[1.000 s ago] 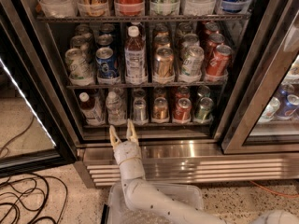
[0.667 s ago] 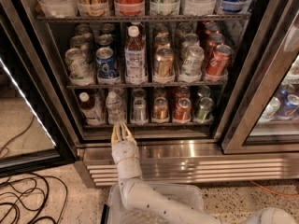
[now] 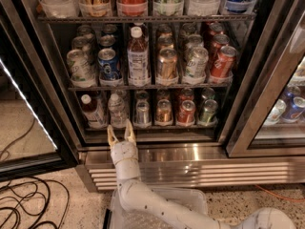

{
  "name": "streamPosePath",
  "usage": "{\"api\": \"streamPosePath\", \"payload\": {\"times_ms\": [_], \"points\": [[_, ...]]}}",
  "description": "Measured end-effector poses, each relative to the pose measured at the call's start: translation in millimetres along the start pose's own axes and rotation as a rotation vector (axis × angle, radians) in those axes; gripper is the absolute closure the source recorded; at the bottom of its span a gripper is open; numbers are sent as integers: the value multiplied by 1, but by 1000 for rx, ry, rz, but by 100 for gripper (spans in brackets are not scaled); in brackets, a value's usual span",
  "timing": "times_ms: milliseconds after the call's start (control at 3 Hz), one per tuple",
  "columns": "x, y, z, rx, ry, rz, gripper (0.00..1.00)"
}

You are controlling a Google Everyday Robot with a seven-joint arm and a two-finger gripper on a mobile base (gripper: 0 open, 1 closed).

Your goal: Pick water bottle from bottom shelf of fridge

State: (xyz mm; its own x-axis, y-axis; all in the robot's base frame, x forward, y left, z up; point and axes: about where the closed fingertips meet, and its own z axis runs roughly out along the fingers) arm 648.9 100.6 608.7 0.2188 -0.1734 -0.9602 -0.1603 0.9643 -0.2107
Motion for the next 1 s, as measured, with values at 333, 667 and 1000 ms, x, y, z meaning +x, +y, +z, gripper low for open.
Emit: {"api": "streamPosePath", "payload": {"times_ms": [333, 667, 1000], "points": [[0, 4, 7, 12, -9, 20, 42], [0, 3, 13, 23, -17, 25, 41], [3, 0, 19, 37, -15, 29, 36]]}}
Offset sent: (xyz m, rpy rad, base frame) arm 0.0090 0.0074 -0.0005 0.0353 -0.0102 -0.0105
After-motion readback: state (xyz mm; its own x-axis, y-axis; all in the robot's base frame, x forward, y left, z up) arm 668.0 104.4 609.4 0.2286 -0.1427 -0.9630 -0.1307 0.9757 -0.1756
